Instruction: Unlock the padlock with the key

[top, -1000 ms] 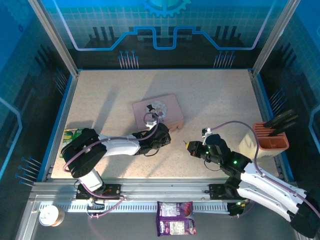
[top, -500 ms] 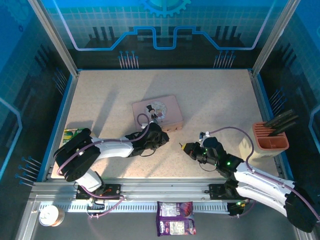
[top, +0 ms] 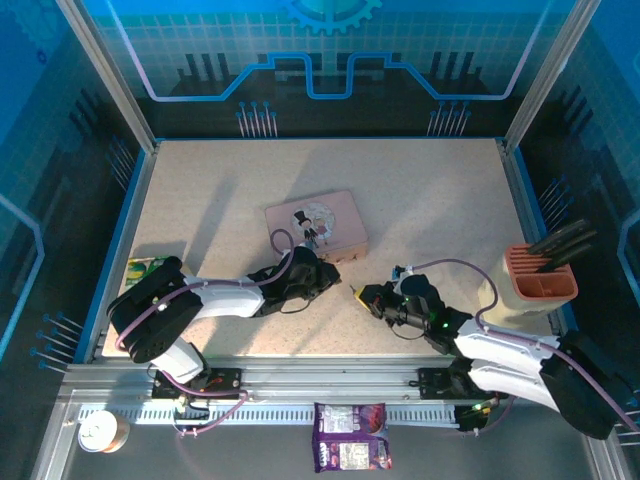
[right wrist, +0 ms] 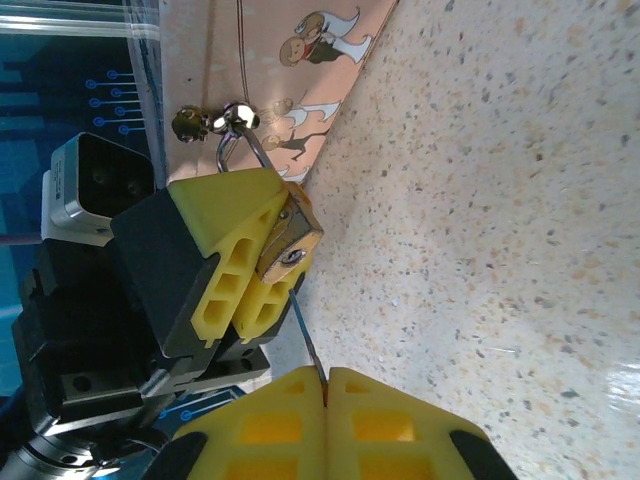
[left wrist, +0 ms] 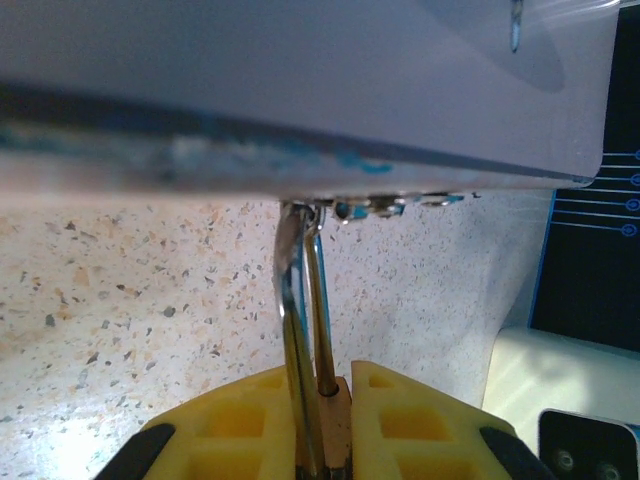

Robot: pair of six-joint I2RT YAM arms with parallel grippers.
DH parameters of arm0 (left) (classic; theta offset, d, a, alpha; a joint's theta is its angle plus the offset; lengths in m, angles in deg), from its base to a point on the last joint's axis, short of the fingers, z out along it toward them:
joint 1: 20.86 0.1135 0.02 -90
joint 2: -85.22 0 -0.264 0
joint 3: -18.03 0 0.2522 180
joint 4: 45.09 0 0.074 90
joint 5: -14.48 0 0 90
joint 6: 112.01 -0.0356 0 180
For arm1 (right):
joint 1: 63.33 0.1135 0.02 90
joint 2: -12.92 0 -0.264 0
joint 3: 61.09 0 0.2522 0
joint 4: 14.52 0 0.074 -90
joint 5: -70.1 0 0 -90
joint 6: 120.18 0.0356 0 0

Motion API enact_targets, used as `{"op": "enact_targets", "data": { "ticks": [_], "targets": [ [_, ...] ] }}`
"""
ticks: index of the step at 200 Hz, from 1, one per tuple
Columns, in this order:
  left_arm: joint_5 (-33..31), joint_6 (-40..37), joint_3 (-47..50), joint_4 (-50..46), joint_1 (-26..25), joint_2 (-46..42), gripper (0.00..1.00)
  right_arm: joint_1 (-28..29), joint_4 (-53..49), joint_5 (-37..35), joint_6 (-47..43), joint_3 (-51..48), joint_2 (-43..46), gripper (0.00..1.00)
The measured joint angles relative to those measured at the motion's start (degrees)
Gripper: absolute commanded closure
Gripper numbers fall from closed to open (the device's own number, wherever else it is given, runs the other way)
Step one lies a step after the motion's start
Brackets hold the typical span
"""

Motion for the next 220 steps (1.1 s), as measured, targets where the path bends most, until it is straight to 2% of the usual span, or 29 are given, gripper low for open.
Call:
{"op": "enact_targets", "data": {
  "ticks": [35, 154, 220],
  "targets": [
    [0.2, 0.7, 1.1, 2.7, 0.0, 0.0, 1.00, 0.0, 5.7, 1.6, 2.8, 0.0, -5.3, 1.00],
    [0.1, 1.3, 3.5, 8.7, 0.0, 0.3, 1.00, 0.5, 15.0, 1.8, 9.1, -0.4, -11.8, 1.00],
    [-0.7, 1.8, 3.5, 9.1, -0.4, 0.5, 1.00, 3.9, 15.6, -0.5, 14.8, -1.0, -10.8, 1.00]
  ]
}}
